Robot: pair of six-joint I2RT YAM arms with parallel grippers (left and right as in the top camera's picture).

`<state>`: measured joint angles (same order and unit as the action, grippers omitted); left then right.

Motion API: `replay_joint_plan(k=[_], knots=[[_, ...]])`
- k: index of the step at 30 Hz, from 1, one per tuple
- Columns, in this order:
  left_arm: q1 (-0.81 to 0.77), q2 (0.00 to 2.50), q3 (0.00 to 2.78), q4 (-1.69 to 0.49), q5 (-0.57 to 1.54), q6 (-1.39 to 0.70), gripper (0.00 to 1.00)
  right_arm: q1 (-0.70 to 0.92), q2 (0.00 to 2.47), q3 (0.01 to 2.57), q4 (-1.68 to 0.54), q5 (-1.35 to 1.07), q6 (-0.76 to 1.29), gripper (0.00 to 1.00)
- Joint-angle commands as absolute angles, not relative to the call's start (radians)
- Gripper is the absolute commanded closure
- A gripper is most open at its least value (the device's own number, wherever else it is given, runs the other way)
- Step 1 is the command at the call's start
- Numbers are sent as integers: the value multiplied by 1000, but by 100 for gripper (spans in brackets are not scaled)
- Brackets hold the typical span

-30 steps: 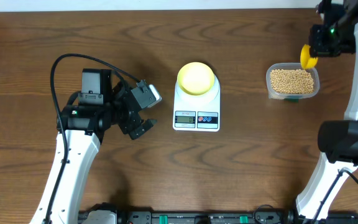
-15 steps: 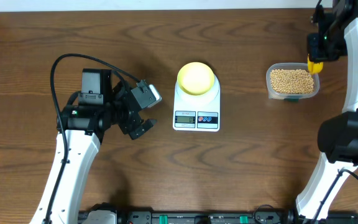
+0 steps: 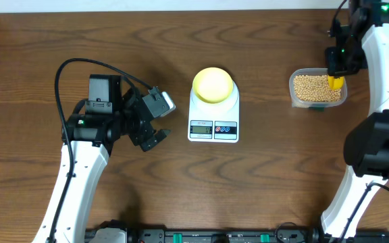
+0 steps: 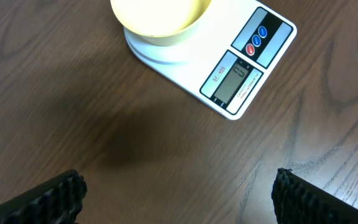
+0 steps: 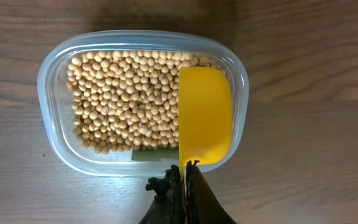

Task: Scoop item into bowl and weigh 50g on scale
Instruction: 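Drag the yellow scoop through the soybeans with the right gripper to fill it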

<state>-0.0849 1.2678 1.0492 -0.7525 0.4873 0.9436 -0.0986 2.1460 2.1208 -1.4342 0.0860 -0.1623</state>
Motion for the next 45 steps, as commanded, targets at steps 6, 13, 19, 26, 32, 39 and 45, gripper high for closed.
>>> replay_joint_plan(k=[6, 13, 19, 26, 32, 39, 45], knots=[[-81, 1274, 1040, -755, 481, 953, 2, -81, 2146, 2112, -1407, 158, -128, 99], [-81, 1274, 1040, -755, 481, 953, 2, -81, 2146, 2110, -1426, 155, -128, 99], [-81, 1274, 1040, -755, 481, 953, 2, -80, 2147, 2068, -1428, 110, -128, 99], [-81, 1274, 1040, -755, 481, 953, 2, -67, 2147, 1972, -1404, 47, -128, 99], [-81, 1274, 1040, -755, 481, 953, 2, -67, 2147, 1963, -1338, -61, -102, 99], [-81, 1274, 1040, -755, 481, 953, 3, -99, 2147, 1938, -1334, -142, -102, 99], [-81, 1274, 1040, -755, 481, 953, 2, -144, 2147, 1856, -1311, -191, -112, 99]])
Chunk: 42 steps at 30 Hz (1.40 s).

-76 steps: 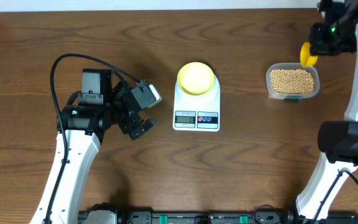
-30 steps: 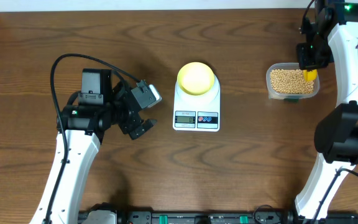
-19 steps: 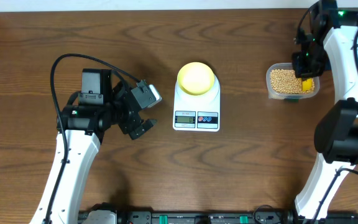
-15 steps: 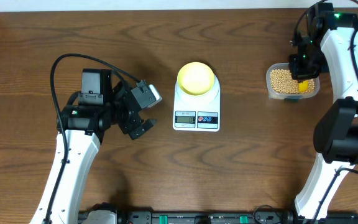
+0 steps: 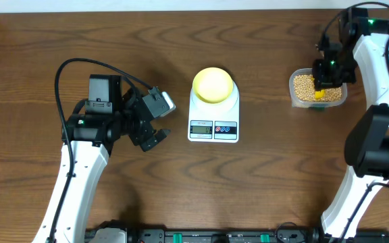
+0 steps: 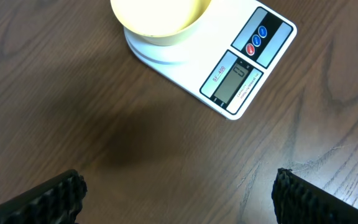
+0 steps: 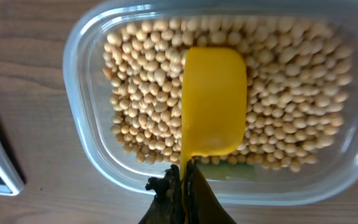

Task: Scoop item into bowl and weigh 50g on scale
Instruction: 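Drag the yellow scoop through the soybeans with the right gripper to fill it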

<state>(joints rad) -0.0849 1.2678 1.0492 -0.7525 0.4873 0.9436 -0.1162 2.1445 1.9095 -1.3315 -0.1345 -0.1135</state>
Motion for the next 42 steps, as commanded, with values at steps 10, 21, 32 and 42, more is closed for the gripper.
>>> replay_joint_plan(k=[10, 21, 32, 42], knots=[[-81, 1274, 1040, -755, 481, 953, 2, -254, 2148, 1835, -1248, -315, -146, 99], [-81, 1274, 1040, -755, 481, 953, 2, -289, 2195, 1735, -1179, -326, -226, 99], [-81, 1274, 1040, -755, 481, 953, 2, -305, 2199, 1715, -1180, -449, -316, 99], [-81, 1274, 1040, -755, 481, 953, 2, -383, 2199, 1715, -1208, -616, -359, 99]])
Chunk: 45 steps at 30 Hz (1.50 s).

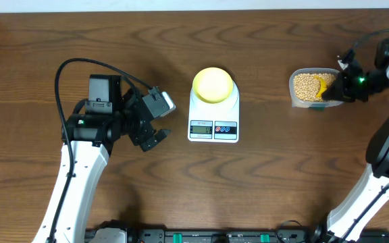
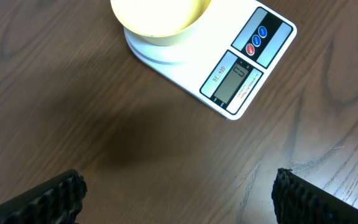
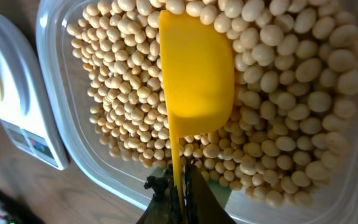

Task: Scoop item into bowl and weigh 50g on scale
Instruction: 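Drag the yellow scoop through the soybeans with the right gripper to fill it, then lift the filled scoop and carry it left over the yellow bowl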

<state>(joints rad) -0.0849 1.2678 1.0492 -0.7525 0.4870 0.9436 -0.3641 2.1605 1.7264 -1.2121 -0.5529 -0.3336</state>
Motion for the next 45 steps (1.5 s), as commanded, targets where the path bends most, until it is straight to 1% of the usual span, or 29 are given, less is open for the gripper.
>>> replay_joint_plan(k=[1, 12, 24, 39, 45], knots=[[-81, 1274, 1040, -755, 481, 953, 3, -390, 2199, 1715, -1213, -638, -365, 99], [-81, 1274, 1040, -755, 481, 953, 3, -443, 2199, 1723, -1279, -764, -428, 99], [-81, 1274, 1040, -755, 481, 953, 2, -477, 2197, 1783, -1363, -780, -443, 99], [-81, 1274, 1040, -755, 481, 953, 2, -604, 2197, 1786, -1394, -996, -471, 99], [-81, 1274, 1040, -755, 481, 953, 2, -615, 2197, 1786, -1441, -1006, -504, 99]])
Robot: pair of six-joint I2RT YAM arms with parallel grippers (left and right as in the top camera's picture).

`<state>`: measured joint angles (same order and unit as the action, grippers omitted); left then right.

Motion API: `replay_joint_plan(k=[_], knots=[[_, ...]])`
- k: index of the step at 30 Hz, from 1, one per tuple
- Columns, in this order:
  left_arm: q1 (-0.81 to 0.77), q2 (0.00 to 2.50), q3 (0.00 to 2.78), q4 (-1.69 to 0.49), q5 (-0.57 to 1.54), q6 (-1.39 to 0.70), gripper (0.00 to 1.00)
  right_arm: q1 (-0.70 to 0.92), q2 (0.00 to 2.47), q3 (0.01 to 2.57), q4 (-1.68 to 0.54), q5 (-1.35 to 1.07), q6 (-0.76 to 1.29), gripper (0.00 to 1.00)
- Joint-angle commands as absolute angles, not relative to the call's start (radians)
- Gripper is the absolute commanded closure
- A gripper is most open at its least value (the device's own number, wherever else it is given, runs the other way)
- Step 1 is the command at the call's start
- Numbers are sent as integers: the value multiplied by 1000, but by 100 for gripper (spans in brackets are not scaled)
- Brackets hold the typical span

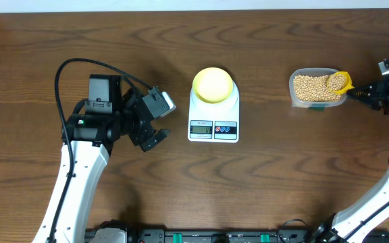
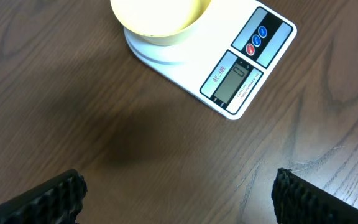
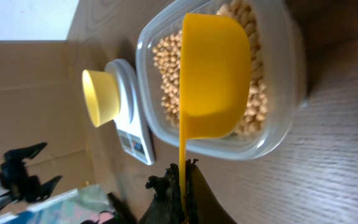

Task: Scoop item into bowl and weigh 50g on scale
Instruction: 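Lift the filled scoop and carry it left over the yellow bowl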

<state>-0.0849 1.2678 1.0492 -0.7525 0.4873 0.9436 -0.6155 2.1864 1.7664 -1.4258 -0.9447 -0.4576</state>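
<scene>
A clear tub of soybeans sits at the right. My right gripper is shut on the thin handle of a yellow scoop, whose cup, loaded with beans, hangs over the tub's right end. A yellow bowl stands on the white scale at the table's middle, also seen as the bowl on the scale in the left wrist view. My left gripper stands open left of the scale, nothing between its fingers.
The right arm reaches in low from the table's right edge. The left arm with its cable loop occupies the left side. Bare wood lies between scale and tub.
The right gripper has drawn back to the right edge and tipped level. The scoop, then pressed into the beans, now sits raised over the tub's right end with beans in it. Left arm unchanged.
The right gripper held the yellow scoop above the tub's right side. Then the scoop was over the middle of the beans, then dug into them at a slant. Now it is lifted out carrying beans. The left gripper stayed open by the scale throughout.
</scene>
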Motion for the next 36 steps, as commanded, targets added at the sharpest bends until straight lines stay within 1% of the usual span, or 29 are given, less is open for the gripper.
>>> replay_joint_plan(k=[1, 9, 13, 18, 25, 36], knots=[[-81, 1274, 1040, -755, 481, 953, 2, -614, 2197, 1786, -1451, -1009, -512, 99], [-81, 1274, 1040, -755, 481, 953, 2, -609, 2197, 1786, -1487, -1055, -545, 99], [-81, 1274, 1040, -755, 481, 953, 3, -607, 2197, 1786, -1539, -1119, -613, 99], [-81, 1274, 1040, -755, 481, 953, 3, -586, 2197, 1786, -1581, -1122, -650, 99], [-81, 1274, 1040, -755, 481, 953, 2, -488, 2197, 1786, -1589, -1130, -664, 99], [-81, 1274, 1040, -755, 481, 953, 2, -336, 2197, 1786, -1579, -1269, -658, 99]])
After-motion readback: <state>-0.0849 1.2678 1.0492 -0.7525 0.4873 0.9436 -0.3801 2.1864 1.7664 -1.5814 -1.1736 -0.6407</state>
